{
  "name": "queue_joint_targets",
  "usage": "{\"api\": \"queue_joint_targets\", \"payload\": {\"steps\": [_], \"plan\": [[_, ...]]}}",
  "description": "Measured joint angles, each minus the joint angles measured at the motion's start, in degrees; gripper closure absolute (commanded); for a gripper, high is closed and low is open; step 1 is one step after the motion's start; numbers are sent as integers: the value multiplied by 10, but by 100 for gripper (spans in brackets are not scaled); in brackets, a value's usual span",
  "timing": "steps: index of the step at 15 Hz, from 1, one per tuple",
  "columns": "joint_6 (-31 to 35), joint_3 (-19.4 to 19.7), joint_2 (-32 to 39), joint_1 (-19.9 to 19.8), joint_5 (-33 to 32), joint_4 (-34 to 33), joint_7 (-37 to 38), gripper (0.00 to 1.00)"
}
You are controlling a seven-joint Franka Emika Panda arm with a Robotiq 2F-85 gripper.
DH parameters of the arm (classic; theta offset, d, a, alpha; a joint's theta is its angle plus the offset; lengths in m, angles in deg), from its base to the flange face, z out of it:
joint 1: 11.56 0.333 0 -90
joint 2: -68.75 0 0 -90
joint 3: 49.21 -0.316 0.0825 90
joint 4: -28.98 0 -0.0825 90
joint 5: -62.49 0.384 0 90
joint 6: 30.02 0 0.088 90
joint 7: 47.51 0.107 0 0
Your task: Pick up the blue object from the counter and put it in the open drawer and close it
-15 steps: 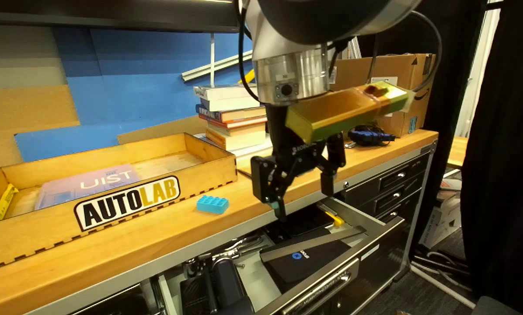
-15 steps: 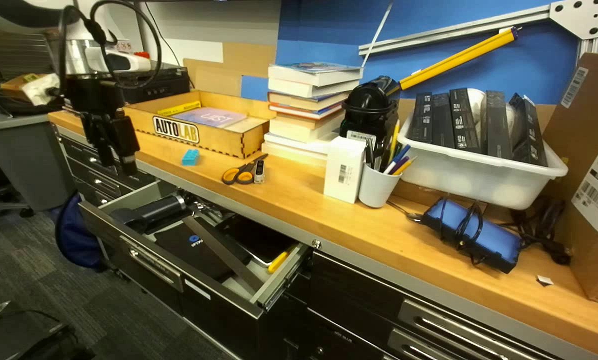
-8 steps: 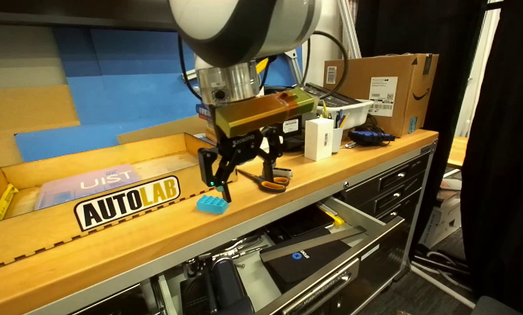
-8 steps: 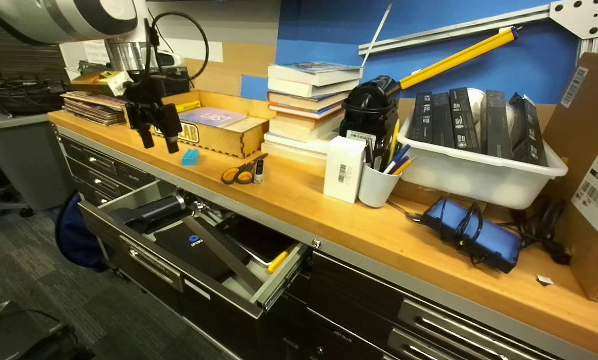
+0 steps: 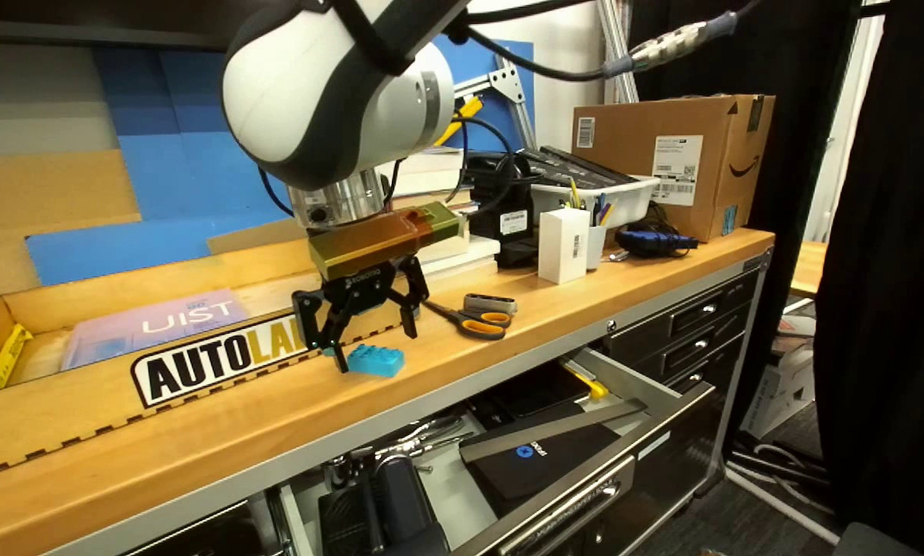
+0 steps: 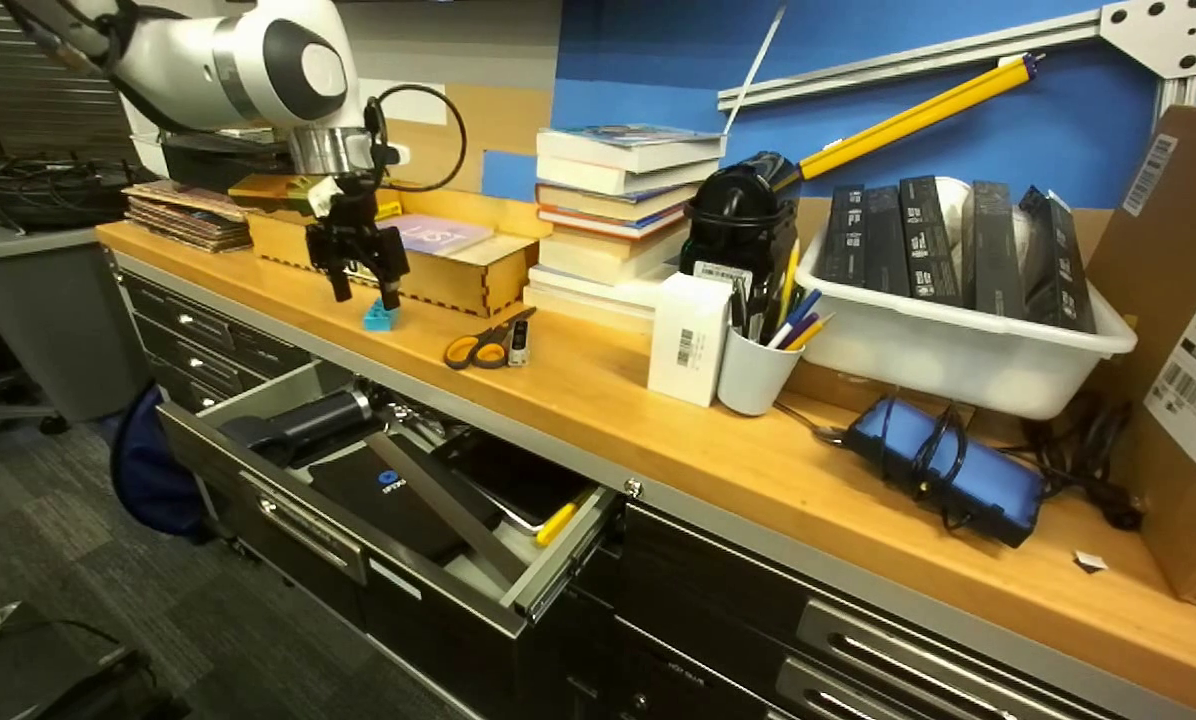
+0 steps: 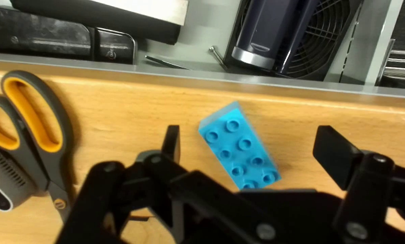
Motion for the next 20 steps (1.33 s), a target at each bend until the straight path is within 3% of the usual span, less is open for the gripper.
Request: {"api": "queue_joint_targets", "payload": {"steps": [8,12,20], "plan": [[-1,31,38,15,0,-36,-31,88],[-4,36,8,15,1,5,-31,87],[13,44,-115,6,6,252,13,87]]}}
